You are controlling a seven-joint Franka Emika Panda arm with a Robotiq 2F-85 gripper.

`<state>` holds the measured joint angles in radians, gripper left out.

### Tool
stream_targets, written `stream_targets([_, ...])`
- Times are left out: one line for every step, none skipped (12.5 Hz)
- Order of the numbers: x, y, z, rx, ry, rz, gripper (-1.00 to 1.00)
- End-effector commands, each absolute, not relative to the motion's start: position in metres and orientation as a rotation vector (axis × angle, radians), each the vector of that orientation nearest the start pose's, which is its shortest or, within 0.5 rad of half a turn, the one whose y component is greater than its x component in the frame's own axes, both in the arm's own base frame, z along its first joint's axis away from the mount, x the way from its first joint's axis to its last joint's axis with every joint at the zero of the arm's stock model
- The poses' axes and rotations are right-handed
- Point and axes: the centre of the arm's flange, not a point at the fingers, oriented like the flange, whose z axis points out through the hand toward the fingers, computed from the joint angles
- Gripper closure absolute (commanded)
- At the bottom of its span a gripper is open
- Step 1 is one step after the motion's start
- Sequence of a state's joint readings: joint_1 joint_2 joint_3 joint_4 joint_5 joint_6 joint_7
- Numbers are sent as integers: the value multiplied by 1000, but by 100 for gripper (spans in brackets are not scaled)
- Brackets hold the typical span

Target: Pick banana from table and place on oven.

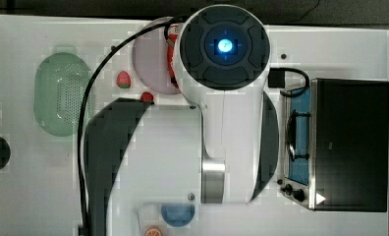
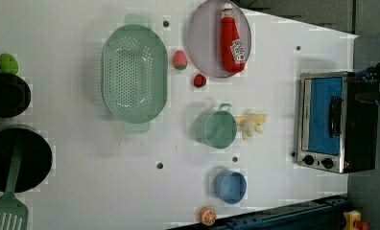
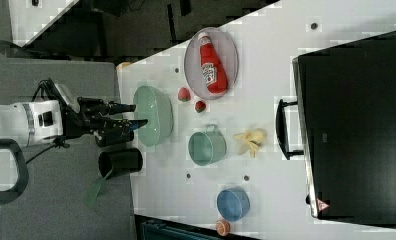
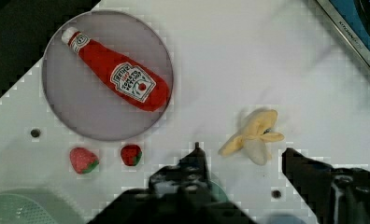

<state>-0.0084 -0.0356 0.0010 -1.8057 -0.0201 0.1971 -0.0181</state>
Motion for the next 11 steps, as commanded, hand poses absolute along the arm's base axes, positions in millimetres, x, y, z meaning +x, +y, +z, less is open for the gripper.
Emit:
stream_targets([364,-25,629,-2833,1370,4,-58])
stream_targets([364,-25,629,-2833,1370,5,-81])
stream_targets([364,-25,629,-2833,1370,6,-99])
stream_targets([364,-25,628,-2834,1370,9,-100])
stream_targets([366,-25,624,-2837,1371,17,-100])
stream_targets([369,-25,618,-2839,1372,24,-100])
stream_targets([375,-25,609,-2841,1372,31,-100])
stream_targets([383,-25,596,-2843,1372,36,-100])
stream_targets([393,-25,578,-2847,1373,47,-100])
stream_targets([403,-25,555,-2853,1374,64,-100])
stream_targets([413,-25,532,-2856,1374,69,-100])
